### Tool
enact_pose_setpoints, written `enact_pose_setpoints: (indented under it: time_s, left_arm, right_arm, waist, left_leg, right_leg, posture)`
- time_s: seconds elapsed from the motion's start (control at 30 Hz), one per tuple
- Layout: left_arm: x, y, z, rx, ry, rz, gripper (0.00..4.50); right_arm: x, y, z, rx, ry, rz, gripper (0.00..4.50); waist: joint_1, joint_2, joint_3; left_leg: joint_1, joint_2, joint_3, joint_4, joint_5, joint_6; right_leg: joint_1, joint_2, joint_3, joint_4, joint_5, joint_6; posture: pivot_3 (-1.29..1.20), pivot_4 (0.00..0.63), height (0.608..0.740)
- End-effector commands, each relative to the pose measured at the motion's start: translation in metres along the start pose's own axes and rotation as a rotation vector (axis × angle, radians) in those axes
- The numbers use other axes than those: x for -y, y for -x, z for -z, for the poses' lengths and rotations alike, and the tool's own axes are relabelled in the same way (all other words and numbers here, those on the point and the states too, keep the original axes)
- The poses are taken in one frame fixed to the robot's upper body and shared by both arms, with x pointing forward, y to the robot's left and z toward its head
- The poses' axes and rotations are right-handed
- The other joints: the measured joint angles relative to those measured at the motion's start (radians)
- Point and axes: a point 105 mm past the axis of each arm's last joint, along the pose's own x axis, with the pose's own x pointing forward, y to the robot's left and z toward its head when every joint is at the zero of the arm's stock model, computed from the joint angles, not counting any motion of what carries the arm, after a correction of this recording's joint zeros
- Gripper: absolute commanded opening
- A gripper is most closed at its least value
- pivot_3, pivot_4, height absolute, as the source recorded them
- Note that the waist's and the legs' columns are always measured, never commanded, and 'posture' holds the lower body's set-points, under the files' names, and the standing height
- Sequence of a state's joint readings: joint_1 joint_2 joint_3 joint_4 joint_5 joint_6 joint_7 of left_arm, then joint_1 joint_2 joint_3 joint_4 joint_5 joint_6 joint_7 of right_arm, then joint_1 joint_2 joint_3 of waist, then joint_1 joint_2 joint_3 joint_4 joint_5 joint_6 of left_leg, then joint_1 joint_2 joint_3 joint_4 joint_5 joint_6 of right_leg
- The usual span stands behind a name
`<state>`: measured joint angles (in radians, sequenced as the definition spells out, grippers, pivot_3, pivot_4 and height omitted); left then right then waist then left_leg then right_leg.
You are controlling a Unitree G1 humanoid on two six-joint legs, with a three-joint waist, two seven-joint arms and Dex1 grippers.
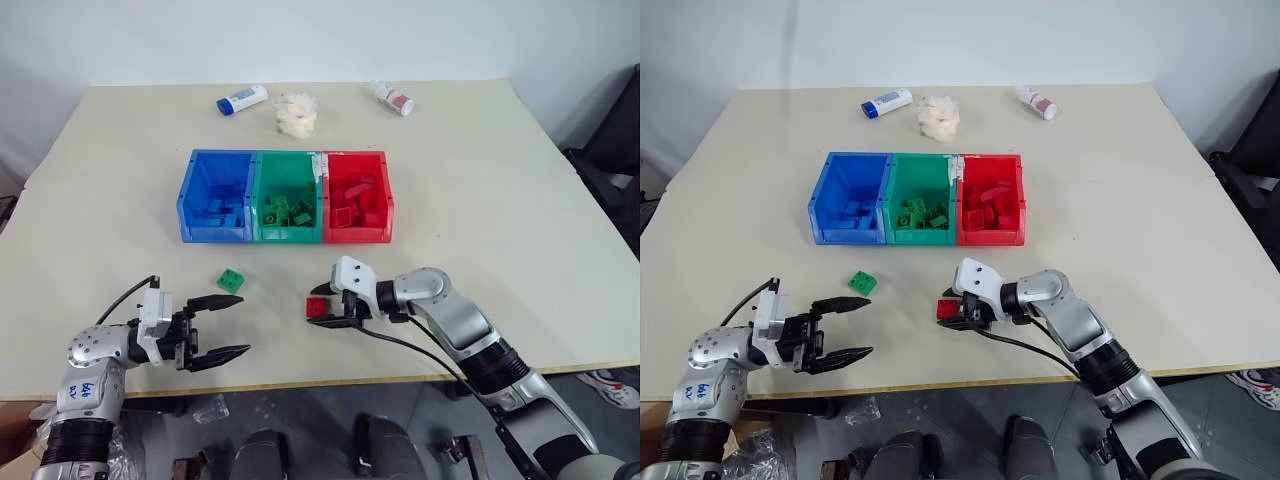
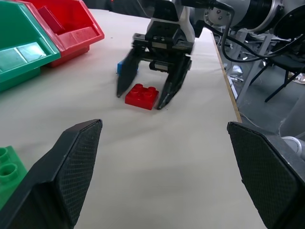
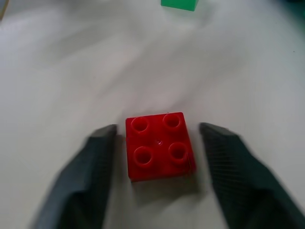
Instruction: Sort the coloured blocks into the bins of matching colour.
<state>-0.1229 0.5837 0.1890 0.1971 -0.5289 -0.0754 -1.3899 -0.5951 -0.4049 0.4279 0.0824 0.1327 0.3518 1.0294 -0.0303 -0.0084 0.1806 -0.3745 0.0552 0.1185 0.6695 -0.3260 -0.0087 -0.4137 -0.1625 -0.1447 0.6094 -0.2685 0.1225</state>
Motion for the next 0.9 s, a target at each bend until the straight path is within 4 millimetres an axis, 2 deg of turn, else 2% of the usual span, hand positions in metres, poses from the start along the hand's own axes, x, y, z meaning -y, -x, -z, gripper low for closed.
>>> enact_pose_setpoints:
  time_s: [0.03,0.23,0.33,0.43,0.53,0.6,0.7,0.87,0.9]
  left_arm:
    - [-0.002,-0.003,-0.008,0.033,-0.035,0.003,4.50]
    - [-0.008,-0.008,-0.008,0.042,-0.043,0.014,4.50]
    - [-0.010,-0.009,-0.008,0.042,-0.044,0.020,4.50]
    - [-0.012,-0.010,-0.007,0.042,-0.044,0.026,4.50]
    - [-0.014,-0.013,-0.007,0.044,-0.045,0.036,4.50]
    - [-0.015,-0.014,-0.007,0.045,-0.046,0.041,4.50]
    - [-0.016,-0.015,-0.007,0.046,-0.047,0.049,4.50]
    - [-0.015,-0.016,-0.006,0.049,-0.050,0.055,4.50]
    - [-0.015,-0.016,-0.006,0.050,-0.051,0.056,4.50]
  right_arm:
    - [-0.004,0.004,-0.008,0.016,0.045,-0.003,1.52]
    - [0.004,0.016,-0.024,0.092,0.029,0.074,1.46]
    - [0.021,0.031,-0.042,0.172,0.003,0.173,1.46]
    - [0.045,0.048,-0.051,0.217,-0.007,0.288,1.46]
    - [0.087,0.073,-0.057,0.241,-0.001,0.484,1.46]
    - [0.106,0.083,-0.064,0.263,0.008,0.564,1.46]
    - [0.138,0.097,-0.069,0.290,-0.037,0.709,2.46]
    - [0.138,0.094,-0.065,0.283,-0.008,0.686,4.24]
    - [0.133,0.093,-0.063,0.280,0.001,0.663,4.47]
  waist:
    - [0.000,0.000,0.000]
    - [0.001,0.000,0.000]
    - [0.001,0.000,0.000]
    - [0.000,0.000,0.000]
    - [-0.001,0.000,0.000]
    - [-0.002,0.000,0.000]
    - [-0.005,0.000,0.000]
    - [-0.007,0.000,0.000]
    - [-0.007,0.000,0.000]
  left_leg:
    - [0.000,0.000,0.000,0.000,0.000,0.000]
    - [0.000,0.000,0.000,0.001,0.000,0.000]
    - [0.000,0.000,0.000,0.001,0.000,0.000]
    - [0.000,0.000,0.000,0.000,0.000,0.000]
    - [0.000,0.000,0.000,0.001,0.000,0.000]
    - [0.000,0.000,0.001,0.001,0.000,0.000]
    - [0.000,0.000,0.001,-0.001,0.000,0.000]
    - [-0.001,0.000,0.002,-0.004,0.000,0.000]
    - [-0.001,0.000,0.002,-0.004,0.000,0.000]
  right_leg:
    - [0.000,0.000,0.000,0.000,0.000,0.000]
    - [0.000,0.000,0.000,0.000,0.000,0.000]
    - [0.000,0.000,0.000,0.000,0.000,0.000]
    - [0.000,0.000,0.000,0.000,0.000,0.000]
    - [0.000,0.000,0.000,0.000,0.000,0.000]
    - [0.000,0.000,0.000,0.000,0.000,0.000]
    - [-0.001,0.000,0.000,0.000,0.000,0.000]
    - [-0.002,0.000,0.000,-0.002,0.000,0.000]
    - [-0.002,0.000,0.000,-0.002,0.000,0.000]
  posture:
    - [0.00,0.150,0.740]
    - [0.00,0.150,0.740]
    - [0.00,0.150,0.740]
    - [0.00,0.150,0.740]
    - [0.00,0.150,0.740]
    - [0.00,0.150,0.740]
    - [0.00,0.150,0.740]
    - [0.00,0.150,0.740]
    - [0.00,0.150,0.740]
